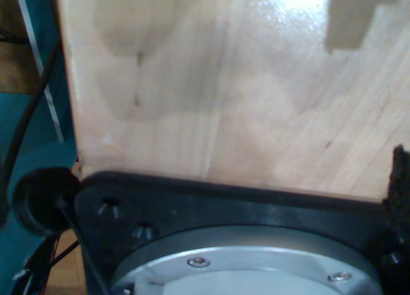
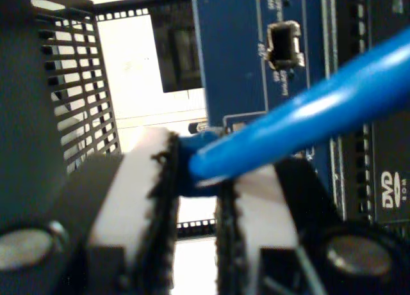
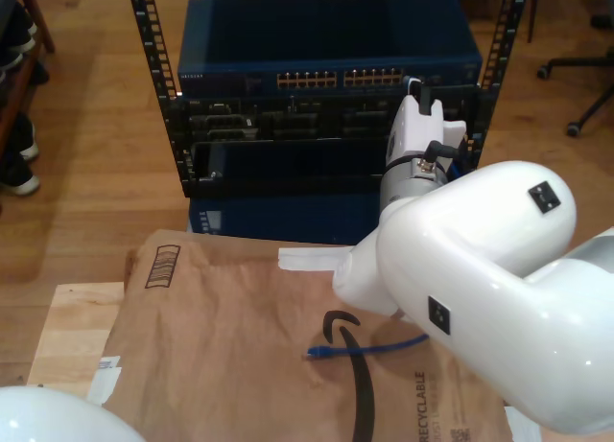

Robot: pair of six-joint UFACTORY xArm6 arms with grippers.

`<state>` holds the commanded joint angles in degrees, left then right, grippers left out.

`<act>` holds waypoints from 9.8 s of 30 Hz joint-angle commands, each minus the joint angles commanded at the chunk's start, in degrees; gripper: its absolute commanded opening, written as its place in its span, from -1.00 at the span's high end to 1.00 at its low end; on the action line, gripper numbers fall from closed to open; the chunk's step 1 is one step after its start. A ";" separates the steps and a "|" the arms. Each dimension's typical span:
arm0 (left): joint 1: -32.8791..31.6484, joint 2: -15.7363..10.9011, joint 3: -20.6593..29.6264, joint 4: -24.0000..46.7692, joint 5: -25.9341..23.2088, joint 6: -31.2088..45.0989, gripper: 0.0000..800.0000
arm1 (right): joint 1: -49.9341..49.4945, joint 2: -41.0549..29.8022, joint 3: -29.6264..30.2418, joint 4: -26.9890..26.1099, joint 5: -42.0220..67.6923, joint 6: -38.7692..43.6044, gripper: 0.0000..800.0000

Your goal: Grab the cable and plug it in

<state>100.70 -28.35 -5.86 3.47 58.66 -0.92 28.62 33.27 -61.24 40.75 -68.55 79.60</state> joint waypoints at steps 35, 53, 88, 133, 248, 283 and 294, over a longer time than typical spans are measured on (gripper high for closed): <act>0.09 0.00 0.00 0.00 0.00 0.00 -1.00 | -3.96 1.41 0.09 -8.70 0.26 0.00 1.00; 0.00 0.00 0.00 0.00 0.00 0.00 -1.00 | -4.13 2.29 -1.05 -9.05 0.35 0.00 1.00; 0.09 0.00 0.00 0.00 0.00 0.00 -1.00 | -4.48 3.96 -2.73 -11.16 0.35 -0.09 1.00; 0.00 0.00 0.00 0.00 0.00 0.00 -1.00 | -5.36 4.04 -2.73 -11.08 0.00 0.09 1.00; 0.09 0.00 0.00 0.00 0.00 0.00 -1.00 | -2.64 5.80 -5.01 -5.63 -2.90 -0.26 1.00; 0.09 0.00 0.00 0.00 0.00 0.00 -1.00 | -2.64 7.21 -6.51 -5.63 -3.60 -0.18 1.00; 0.09 0.00 0.00 0.00 0.00 0.00 -1.00 | -2.64 7.21 -6.07 -5.63 -3.78 -0.18 1.00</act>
<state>100.79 -28.35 -5.86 3.47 58.66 -0.92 25.98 40.48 -67.31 35.12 -72.33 79.43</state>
